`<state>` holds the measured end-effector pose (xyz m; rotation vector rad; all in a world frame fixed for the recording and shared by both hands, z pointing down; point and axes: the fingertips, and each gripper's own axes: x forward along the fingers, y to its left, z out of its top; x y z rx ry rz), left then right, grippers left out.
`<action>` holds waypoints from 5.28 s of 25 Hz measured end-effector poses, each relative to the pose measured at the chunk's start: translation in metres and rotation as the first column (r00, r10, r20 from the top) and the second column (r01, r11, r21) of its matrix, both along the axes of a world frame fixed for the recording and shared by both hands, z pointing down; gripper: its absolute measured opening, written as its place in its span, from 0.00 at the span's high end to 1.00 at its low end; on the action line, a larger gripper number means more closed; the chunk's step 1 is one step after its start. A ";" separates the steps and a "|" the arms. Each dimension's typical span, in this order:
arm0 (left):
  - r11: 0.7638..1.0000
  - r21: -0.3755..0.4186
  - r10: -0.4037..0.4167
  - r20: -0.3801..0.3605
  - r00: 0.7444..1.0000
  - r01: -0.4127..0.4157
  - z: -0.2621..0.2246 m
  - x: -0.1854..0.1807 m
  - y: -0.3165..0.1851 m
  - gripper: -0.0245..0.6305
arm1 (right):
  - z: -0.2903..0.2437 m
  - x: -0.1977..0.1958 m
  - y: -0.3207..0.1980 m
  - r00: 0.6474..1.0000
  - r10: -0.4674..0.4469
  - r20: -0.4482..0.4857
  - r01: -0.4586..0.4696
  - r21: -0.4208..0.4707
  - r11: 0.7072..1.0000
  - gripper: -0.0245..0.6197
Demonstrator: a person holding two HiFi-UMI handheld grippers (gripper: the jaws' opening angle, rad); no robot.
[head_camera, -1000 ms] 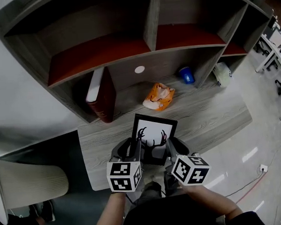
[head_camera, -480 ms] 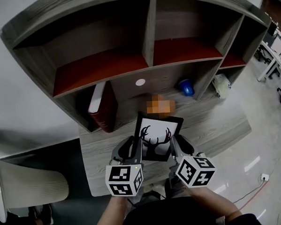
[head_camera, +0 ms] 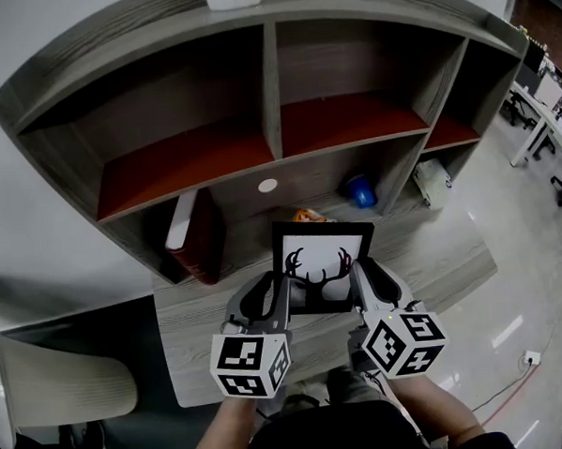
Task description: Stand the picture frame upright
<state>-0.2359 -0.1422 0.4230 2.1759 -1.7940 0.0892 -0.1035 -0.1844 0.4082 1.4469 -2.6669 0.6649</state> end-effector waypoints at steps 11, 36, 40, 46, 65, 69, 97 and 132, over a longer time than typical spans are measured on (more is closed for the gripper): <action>0.998 0.060 0.019 0.029 0.999 -0.021 -0.043 0.030 -0.024 0.85 | -0.040 0.030 -0.024 1.000 -0.001 0.024 -0.001 0.069 0.998 0.85; 0.986 0.161 -0.049 0.036 0.998 0.043 -0.128 0.060 -0.065 0.85 | -0.134 0.054 -0.079 0.996 -0.077 0.039 0.066 0.236 0.970 0.85; 0.981 0.186 -0.072 0.045 0.996 0.063 -0.145 0.062 -0.073 0.85 | -0.151 0.055 -0.090 0.993 -0.105 0.051 0.089 0.261 0.961 0.85; 0.973 0.221 -0.087 0.067 0.994 0.071 -0.165 0.068 -0.087 0.84 | -0.176 0.058 -0.108 0.990 -0.130 0.054 0.107 0.316 0.943 0.85; 0.950 0.297 -0.146 0.133 0.980 0.101 -0.217 0.068 -0.131 0.84 | -0.226 0.053 -0.159 0.972 -0.211 0.102 0.155 0.396 0.905 0.85; 0.948 0.300 -0.161 0.154 0.975 0.109 -0.225 0.066 -0.138 0.84 | -0.234 0.050 -0.169 0.965 -0.234 0.116 0.172 0.396 0.902 0.85; 0.928 0.298 -0.283 0.180 0.942 0.222 -0.240 0.044 -0.195 0.84 | -0.255 0.027 -0.228 0.952 -0.275 0.133 0.194 0.431 0.881 0.85; 0.894 0.310 -0.387 0.168 0.907 0.324 -0.241 0.019 -0.244 0.85 | -0.254 0.003 -0.276 0.975 -0.193 0.114 0.122 0.451 0.884 0.87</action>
